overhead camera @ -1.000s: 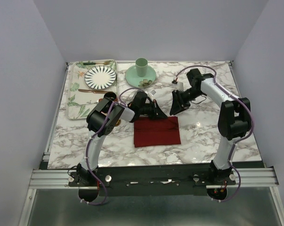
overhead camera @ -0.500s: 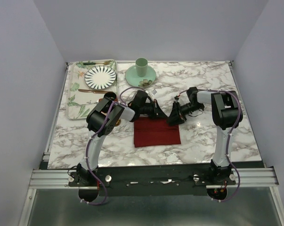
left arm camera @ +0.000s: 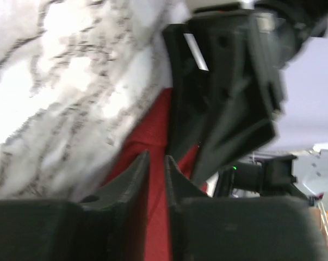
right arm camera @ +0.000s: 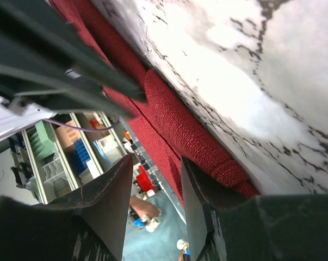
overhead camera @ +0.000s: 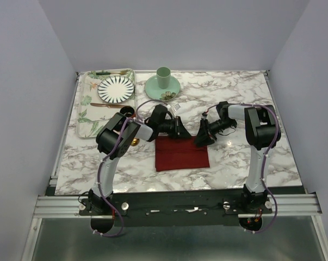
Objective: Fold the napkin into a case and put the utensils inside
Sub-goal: Smooth out the lower triangle-folded napkin at the center of the board, then pick up the 2/3-rectangle-folded napkin from the center of the board.
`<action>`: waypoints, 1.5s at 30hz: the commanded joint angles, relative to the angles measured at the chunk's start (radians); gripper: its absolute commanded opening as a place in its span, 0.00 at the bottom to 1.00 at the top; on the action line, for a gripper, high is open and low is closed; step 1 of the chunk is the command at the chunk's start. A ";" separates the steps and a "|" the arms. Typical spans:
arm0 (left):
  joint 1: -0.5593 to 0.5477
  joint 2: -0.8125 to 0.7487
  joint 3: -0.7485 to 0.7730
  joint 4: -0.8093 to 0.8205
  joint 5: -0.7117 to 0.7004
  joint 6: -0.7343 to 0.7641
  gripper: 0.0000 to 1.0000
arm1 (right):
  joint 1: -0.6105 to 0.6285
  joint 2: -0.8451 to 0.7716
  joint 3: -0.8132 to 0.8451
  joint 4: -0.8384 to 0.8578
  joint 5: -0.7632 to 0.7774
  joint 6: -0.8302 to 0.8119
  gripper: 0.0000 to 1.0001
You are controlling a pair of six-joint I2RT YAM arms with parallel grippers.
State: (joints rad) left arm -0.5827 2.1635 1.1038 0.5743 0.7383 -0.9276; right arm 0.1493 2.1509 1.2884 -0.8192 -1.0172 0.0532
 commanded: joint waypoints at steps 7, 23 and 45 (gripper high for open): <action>0.035 -0.258 -0.108 -0.057 0.200 0.095 0.38 | -0.007 0.001 -0.023 -0.003 0.154 0.002 0.48; 0.170 -0.163 -0.157 -0.194 0.176 0.246 0.39 | -0.005 -0.031 -0.087 0.029 0.201 0.007 0.37; -0.543 -0.880 -0.599 -0.530 -0.786 1.587 0.51 | -0.005 -0.048 -0.121 0.061 0.244 0.008 0.15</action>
State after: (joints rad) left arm -1.0348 1.2736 0.5400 -0.0422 0.1833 0.5152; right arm 0.1486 2.0811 1.1934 -0.7605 -0.9066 0.0559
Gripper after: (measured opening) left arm 0.515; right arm 0.148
